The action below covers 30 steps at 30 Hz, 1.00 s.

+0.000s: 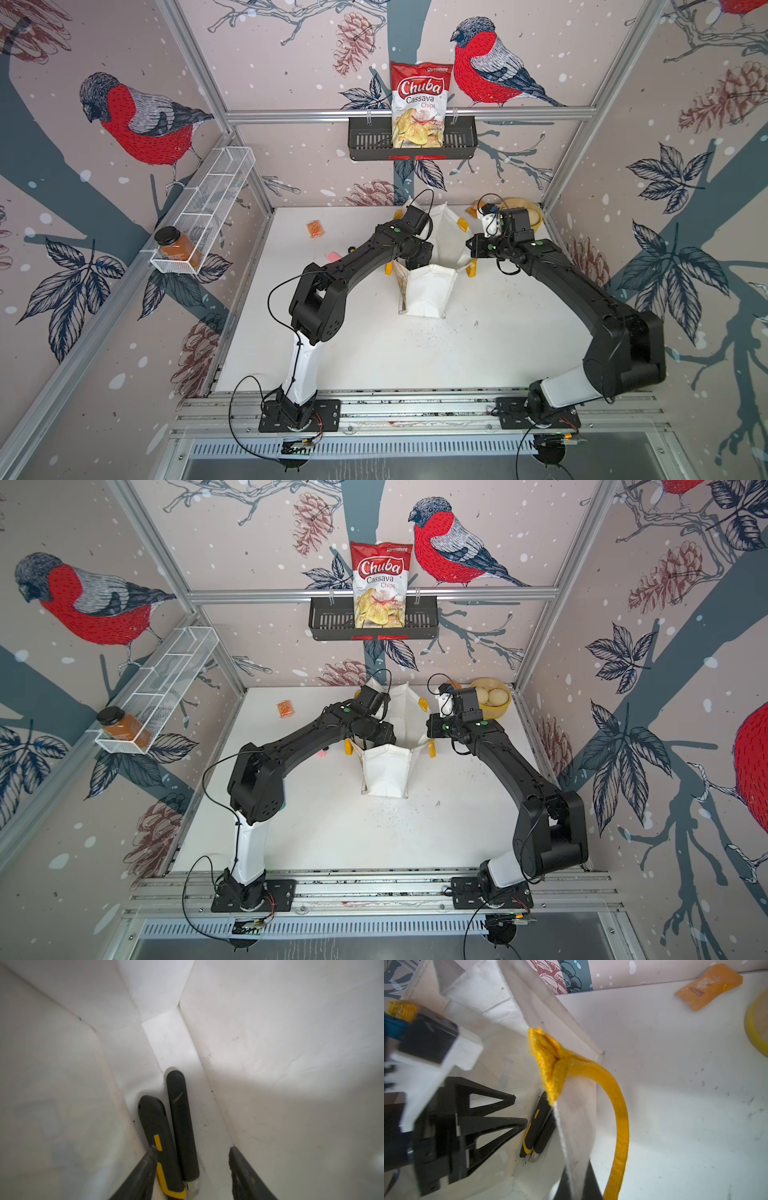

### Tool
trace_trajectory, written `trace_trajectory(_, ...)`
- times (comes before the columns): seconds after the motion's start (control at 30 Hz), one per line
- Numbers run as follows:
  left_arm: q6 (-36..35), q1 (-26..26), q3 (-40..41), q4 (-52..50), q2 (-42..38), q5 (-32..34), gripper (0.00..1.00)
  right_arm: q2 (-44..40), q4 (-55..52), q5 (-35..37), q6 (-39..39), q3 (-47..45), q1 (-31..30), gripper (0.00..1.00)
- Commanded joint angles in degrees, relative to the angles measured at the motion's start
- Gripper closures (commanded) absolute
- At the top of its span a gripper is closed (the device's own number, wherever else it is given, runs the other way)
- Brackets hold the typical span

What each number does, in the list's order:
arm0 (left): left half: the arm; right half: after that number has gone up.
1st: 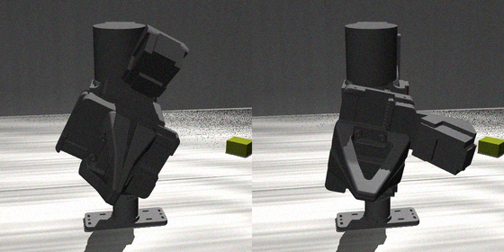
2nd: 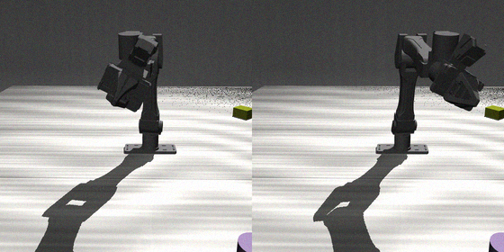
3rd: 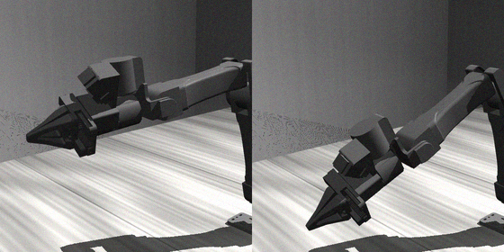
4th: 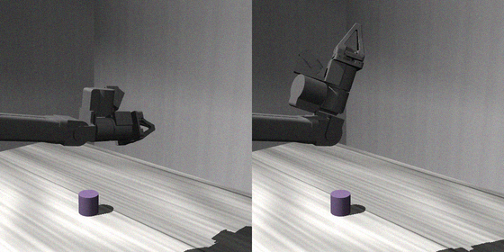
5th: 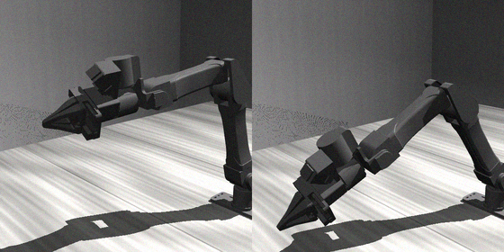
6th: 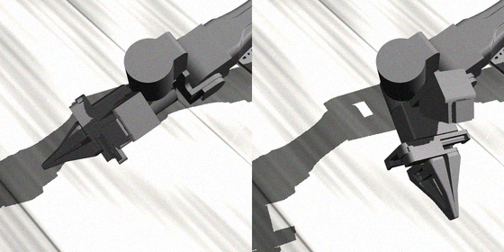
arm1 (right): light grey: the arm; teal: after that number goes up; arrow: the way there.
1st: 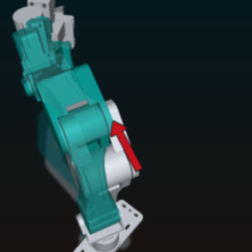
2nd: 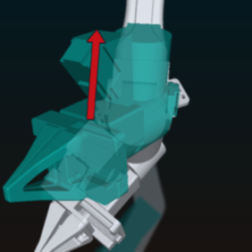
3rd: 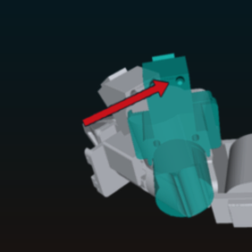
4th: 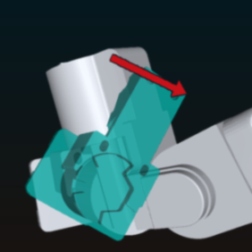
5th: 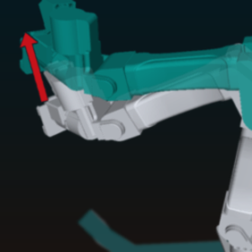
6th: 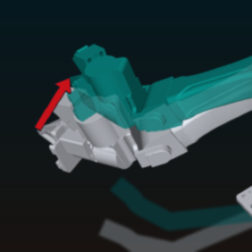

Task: Place the art knife into the pouch
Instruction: Place the utility knife in the pouch, then pick up the utility knife at the center of the board.

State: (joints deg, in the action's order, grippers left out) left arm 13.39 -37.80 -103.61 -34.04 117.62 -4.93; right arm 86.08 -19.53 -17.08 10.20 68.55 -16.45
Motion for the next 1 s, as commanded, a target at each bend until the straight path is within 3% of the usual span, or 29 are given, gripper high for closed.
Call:
trace_trajectory(0.0,0.51,0.07,-0.18,5.29,-3.44,-2.22,0.43,0.03,2.39,0.83,-1.31,0.53,-0.4,1.0)
trace_trajectory(0.37,2.6,0.19,8.61,17.73,-19.58,-5.03,0.39,0.09,2.53,1.74,-1.49,0.02,-0.79,1.0)
trace_trajectory(0.6,6.23,3.26,16.43,19.77,-31.05,4.23,0.36,-0.24,2.92,1.52,-1.5,-0.57,-0.58,1.0)
trace_trajectory(0.87,8.22,6.77,26.48,22.76,-43.12,19.18,0.33,-0.33,3.35,1.09,-1.43,-0.84,-0.58,1.0)
trace_trajectory(0.97,8.66,9.53,28.31,22.39,-44.58,20.09,0.31,-0.34,3.45,0.91,-1.43,-0.91,-0.65,1.0)
